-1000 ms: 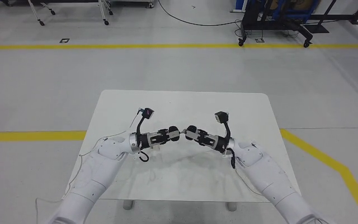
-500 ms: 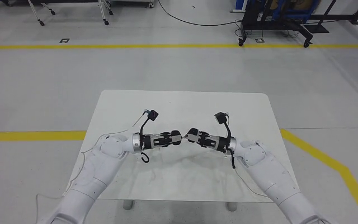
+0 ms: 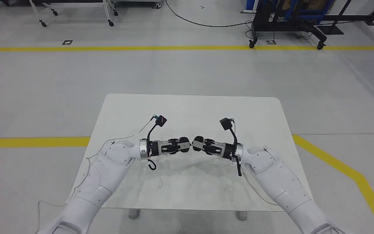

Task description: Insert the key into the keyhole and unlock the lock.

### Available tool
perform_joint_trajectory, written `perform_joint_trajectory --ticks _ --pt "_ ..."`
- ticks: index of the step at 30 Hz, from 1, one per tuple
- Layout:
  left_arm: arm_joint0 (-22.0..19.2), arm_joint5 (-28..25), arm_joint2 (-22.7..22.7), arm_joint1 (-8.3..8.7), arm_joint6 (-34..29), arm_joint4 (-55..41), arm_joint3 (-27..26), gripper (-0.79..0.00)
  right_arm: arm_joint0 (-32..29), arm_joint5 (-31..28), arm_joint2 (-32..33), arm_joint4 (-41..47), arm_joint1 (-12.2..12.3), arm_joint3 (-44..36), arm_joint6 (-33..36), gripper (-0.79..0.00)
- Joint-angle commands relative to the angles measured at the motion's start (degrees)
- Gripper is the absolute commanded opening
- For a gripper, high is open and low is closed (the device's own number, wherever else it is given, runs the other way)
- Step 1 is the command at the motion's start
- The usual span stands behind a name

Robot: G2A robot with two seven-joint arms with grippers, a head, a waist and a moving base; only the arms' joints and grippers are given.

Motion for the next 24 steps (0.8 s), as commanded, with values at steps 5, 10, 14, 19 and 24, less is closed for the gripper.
perform_joint_trajectory --ticks 5,10,14,19,24 --pt "-0.1 0.0 -0.2 0.10 0.4 -0.9 0.4 -0.785 0.1 -0.2 -0.2 0.4 0.0 0.1 0.5 -0.785" --pt "-0.2 0.3 -0.2 0.16 0.5 -1.2 0.5 0.000 0.2 -0.9 -0.3 1.6 0.0 0.7 1.1 -0.785" --pt "-0.1 0.4 -0.7 0.25 1.6 -1.8 0.7 0.000 0.3 -3.3 0.5 3.7 0.2 1.6 1.5 -0.785" --pt "1.9 -1.4 -3.8 1.27 0.5 -5.9 -0.9 0.000 0.4 -8.1 3.2 7.4 0.7 3.8 0.7 -0.785" --pt "5.5 -0.5 -9.4 3.41 0.4 -2.8 -5.0 0.000 0.4 -8.1 3.2 7.4 0.7 3.8 0.7 -0.785"
